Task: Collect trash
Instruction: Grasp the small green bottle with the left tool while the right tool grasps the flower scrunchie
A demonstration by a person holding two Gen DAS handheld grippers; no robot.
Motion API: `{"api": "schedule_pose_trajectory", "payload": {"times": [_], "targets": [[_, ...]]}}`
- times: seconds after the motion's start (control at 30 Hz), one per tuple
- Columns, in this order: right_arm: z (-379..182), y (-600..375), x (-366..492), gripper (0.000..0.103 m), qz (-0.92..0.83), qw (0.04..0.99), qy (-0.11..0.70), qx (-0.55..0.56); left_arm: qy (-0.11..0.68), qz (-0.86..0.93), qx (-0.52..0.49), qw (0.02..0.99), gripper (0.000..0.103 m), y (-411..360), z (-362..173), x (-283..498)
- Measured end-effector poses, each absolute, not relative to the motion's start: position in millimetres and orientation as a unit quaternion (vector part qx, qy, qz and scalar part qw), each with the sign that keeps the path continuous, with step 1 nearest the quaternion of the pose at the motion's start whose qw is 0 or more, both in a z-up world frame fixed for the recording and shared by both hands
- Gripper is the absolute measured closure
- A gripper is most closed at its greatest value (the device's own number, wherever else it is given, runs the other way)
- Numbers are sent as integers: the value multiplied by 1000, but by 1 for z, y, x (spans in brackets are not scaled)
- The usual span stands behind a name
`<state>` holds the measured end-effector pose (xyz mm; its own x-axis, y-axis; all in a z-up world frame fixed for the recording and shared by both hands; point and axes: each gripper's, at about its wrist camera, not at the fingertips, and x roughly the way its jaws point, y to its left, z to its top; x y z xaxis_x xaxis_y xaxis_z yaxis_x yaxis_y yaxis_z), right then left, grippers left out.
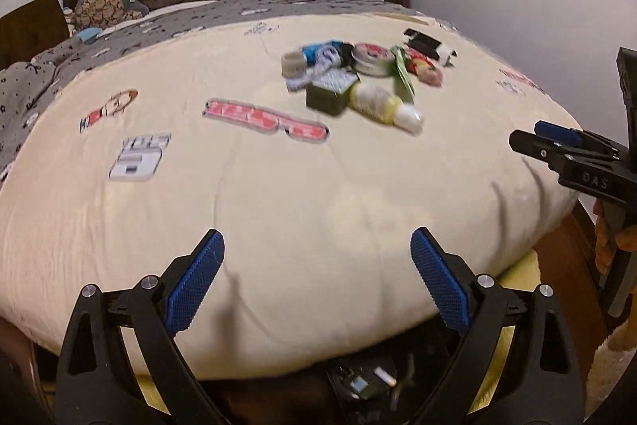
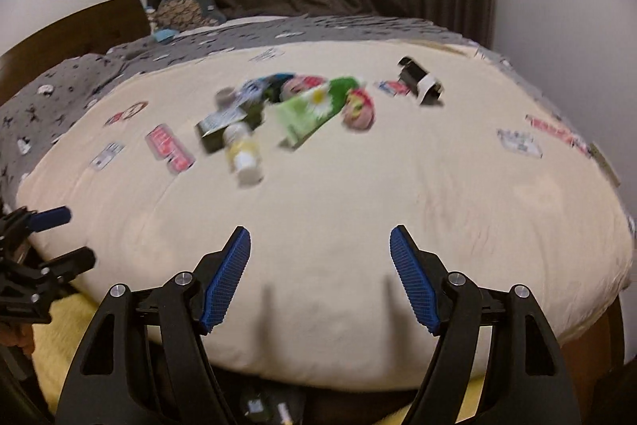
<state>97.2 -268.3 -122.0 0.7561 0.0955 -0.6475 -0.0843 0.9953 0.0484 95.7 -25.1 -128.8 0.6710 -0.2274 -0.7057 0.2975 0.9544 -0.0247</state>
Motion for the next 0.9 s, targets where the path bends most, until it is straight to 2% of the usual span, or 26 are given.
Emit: {"api": "schedule_pose_trajectory", "payload": {"times": [0.53, 0.8, 0.9], "targets": [[-140, -288, 239, 30, -4, 924, 383, 11, 408, -150, 37, 900, 14, -52, -146, 223], [-149, -280, 279, 30, -5, 915, 404, 3, 421, -156, 52, 892, 19, -73, -155, 269], [-154, -282, 292, 30, -5, 910, 414, 10, 422, -164, 57, 890, 25, -84, -154, 280]]}}
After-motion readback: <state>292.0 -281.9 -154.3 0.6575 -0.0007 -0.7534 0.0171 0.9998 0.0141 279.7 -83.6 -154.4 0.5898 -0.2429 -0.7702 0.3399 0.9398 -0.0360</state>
